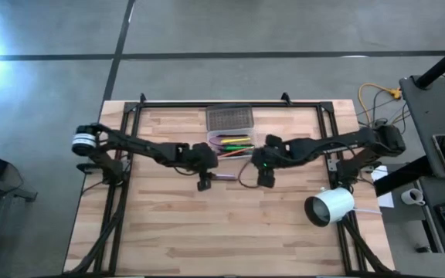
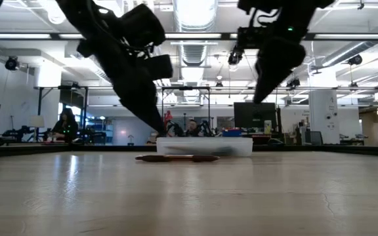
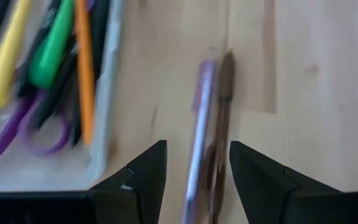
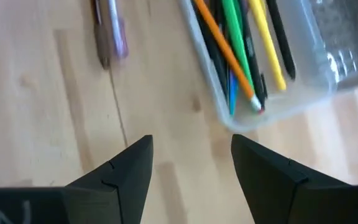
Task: Pick & place school supplies into a supply box
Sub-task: Put the purple pen into the black supply box, then put the brown pen into the black supply box, then close the black supply box
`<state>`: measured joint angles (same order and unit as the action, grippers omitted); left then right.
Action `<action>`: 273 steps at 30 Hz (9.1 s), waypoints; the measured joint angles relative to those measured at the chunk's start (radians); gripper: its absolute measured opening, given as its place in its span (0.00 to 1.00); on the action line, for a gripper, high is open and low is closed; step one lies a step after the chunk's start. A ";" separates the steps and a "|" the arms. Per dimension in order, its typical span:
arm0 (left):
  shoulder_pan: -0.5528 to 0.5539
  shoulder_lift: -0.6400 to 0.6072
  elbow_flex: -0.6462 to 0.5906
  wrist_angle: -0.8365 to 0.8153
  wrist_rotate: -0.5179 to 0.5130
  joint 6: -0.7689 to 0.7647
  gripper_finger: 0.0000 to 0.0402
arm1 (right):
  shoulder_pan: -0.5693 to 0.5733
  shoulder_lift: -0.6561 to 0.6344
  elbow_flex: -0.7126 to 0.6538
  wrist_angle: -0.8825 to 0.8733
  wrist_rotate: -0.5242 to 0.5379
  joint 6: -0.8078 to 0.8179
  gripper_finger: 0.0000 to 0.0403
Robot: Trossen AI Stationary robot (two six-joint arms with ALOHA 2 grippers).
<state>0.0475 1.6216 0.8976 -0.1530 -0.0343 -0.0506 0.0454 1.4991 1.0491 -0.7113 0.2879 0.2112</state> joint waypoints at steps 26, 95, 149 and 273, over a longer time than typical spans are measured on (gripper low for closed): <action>0.021 0.229 0.151 -0.064 0.057 0.095 0.27 | 0.114 -0.051 -0.071 0.012 0.108 0.236 0.52; 0.246 0.186 0.432 -0.291 -0.019 0.355 0.03 | 0.114 -0.048 -0.065 0.069 0.104 0.230 0.52; 0.155 -0.607 -0.264 -0.222 -0.076 -0.144 0.50 | -0.001 0.605 0.294 0.311 -0.272 -0.110 0.10; 0.114 -1.618 -0.887 0.206 0.190 -0.449 0.50 | -0.119 -1.499 -1.040 0.736 -0.390 0.306 0.43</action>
<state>0.1614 0.0038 0.0105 0.0530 0.1556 -0.4998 -0.0734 -0.0001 0.0091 0.0247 -0.1020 0.5168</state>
